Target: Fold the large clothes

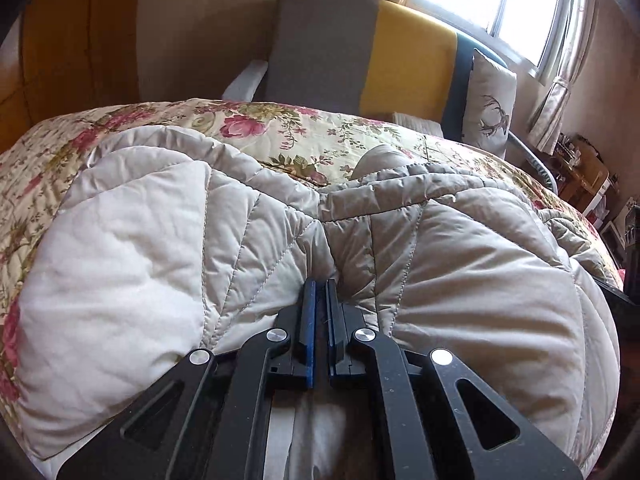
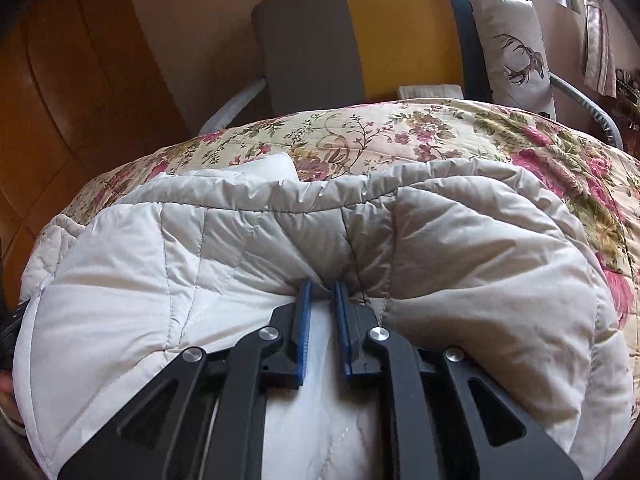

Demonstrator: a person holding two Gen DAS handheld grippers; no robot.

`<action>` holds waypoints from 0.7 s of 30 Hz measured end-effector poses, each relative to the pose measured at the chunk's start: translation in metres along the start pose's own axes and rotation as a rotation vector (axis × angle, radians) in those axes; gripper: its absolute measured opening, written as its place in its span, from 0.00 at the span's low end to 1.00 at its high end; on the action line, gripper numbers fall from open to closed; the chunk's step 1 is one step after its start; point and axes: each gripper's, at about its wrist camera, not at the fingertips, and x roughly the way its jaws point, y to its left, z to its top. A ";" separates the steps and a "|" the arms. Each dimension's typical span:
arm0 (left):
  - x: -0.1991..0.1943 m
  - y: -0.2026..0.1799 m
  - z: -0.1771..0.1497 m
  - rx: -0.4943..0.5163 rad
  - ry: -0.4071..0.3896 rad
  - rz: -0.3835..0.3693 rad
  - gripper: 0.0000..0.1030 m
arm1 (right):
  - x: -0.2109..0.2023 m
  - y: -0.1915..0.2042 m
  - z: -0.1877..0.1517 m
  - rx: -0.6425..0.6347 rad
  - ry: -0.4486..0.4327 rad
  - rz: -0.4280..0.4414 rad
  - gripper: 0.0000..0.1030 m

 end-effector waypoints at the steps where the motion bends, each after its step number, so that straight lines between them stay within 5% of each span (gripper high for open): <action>1: -0.003 -0.002 0.002 -0.005 0.004 0.007 0.03 | -0.001 0.000 -0.001 -0.004 -0.006 -0.004 0.11; 4: -0.021 -0.006 0.010 -0.049 0.021 0.051 0.13 | 0.000 0.000 -0.003 0.001 -0.015 -0.001 0.11; 8: -0.060 -0.033 0.028 -0.064 -0.074 0.040 0.60 | 0.000 -0.002 -0.003 0.011 -0.017 0.010 0.11; 11: -0.071 -0.077 0.036 0.080 -0.109 0.054 0.61 | -0.001 -0.004 -0.004 0.020 -0.023 0.023 0.11; 14: -0.056 -0.112 0.037 0.200 -0.064 0.053 0.61 | -0.002 -0.006 -0.005 0.031 -0.028 0.035 0.12; 21: 0.011 -0.117 0.042 0.258 0.040 0.167 0.56 | -0.005 -0.009 -0.007 0.052 -0.039 0.055 0.12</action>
